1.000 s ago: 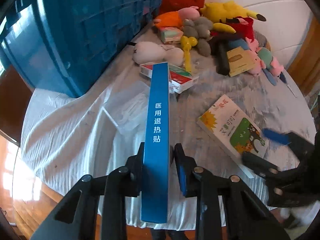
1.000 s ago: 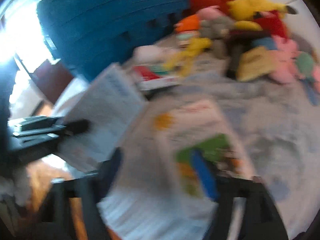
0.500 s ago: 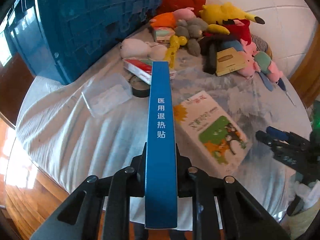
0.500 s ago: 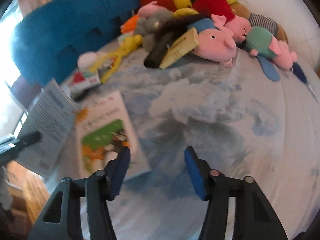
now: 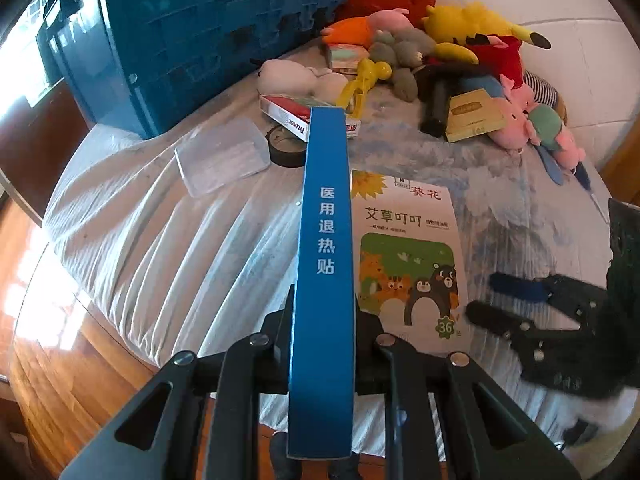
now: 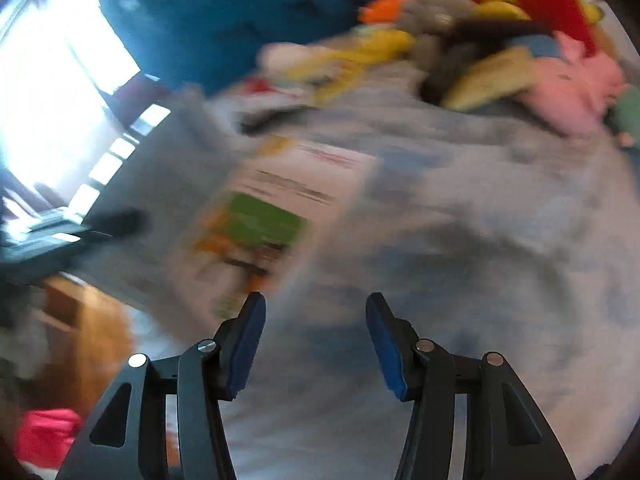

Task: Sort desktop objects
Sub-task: 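Grasp the blue-white cooling patch box edgewise with the left tool, then grasp the white-green Aicao patch box with the right tool while the left tool holds its box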

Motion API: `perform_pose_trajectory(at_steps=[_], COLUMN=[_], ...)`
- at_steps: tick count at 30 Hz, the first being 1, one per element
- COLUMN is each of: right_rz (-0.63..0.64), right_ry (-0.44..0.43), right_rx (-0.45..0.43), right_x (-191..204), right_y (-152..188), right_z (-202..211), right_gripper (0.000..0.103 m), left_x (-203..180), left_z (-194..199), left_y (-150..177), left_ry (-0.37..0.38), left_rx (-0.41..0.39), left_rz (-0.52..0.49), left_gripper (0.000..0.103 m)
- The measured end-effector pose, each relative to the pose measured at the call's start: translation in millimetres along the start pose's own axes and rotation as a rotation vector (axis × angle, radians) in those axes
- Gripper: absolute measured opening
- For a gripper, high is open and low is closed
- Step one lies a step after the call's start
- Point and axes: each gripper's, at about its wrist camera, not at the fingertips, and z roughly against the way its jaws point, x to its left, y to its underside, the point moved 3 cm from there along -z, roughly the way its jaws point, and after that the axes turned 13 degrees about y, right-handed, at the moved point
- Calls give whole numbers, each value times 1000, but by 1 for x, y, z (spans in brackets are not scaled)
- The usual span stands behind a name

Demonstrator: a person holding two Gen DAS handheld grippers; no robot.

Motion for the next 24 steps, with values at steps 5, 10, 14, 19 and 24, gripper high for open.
perform_pose_trajectory(at_steps=[5,10,14,19,24], right_rz=[-135,-275,-365,-506,-531], right_ry=[-122,-150,-268,-414,-490], right_rx=[-14,22,49,-15,-32], right_x=[4,-13,-1,1,22], right_y=[-4,1,-2,-16,-40], right_z=[-2,-12,-25,-17,-14], right_gripper=[53,53,56,57,57], left_x=[4,9,15,37,57], left_z=[1,3,3,7,11], left_y=[0,1,-1,-6,-11], left_ry=[18,36,12,27,32], left_rx=[3,6,7,6,-3], left_rz=[-4,-9,-39,-21,-4], left_gripper=[19,19,19,19,19])
